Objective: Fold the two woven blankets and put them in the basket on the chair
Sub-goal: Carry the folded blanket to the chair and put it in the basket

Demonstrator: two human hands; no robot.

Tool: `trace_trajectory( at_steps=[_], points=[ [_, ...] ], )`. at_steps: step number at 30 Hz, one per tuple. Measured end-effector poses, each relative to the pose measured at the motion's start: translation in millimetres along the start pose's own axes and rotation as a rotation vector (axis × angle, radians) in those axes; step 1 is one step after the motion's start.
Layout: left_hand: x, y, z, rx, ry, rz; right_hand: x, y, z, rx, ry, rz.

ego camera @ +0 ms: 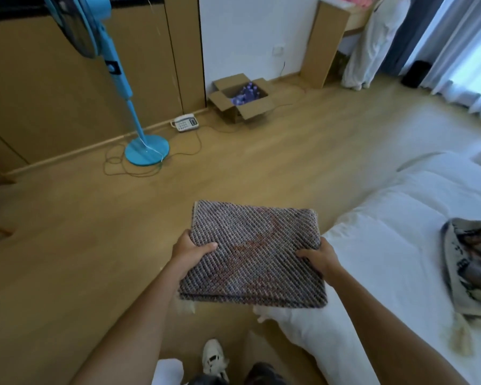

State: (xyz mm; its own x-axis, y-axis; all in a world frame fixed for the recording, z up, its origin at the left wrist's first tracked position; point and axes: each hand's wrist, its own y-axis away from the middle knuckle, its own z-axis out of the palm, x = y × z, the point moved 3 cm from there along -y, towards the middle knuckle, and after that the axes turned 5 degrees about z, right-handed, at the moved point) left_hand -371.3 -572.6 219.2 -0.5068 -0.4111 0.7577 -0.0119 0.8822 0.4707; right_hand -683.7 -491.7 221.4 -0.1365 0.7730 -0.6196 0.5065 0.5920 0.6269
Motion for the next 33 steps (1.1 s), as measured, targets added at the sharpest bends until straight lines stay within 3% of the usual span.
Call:
trace_trajectory(
  at_steps=[12, 33],
  points=[
    [105.3, -125.1, 43.7, -0.138, -0.135, 0.103, -47.6, -83.0, -32.1, 0.118, -0.176, 0.067],
    [376.9, -339.2, 257.6, -0.431, -0.338, 0.297, -136.3, -294.2, -199.6, 0.389, -0.424, 0.248]
  ],
)
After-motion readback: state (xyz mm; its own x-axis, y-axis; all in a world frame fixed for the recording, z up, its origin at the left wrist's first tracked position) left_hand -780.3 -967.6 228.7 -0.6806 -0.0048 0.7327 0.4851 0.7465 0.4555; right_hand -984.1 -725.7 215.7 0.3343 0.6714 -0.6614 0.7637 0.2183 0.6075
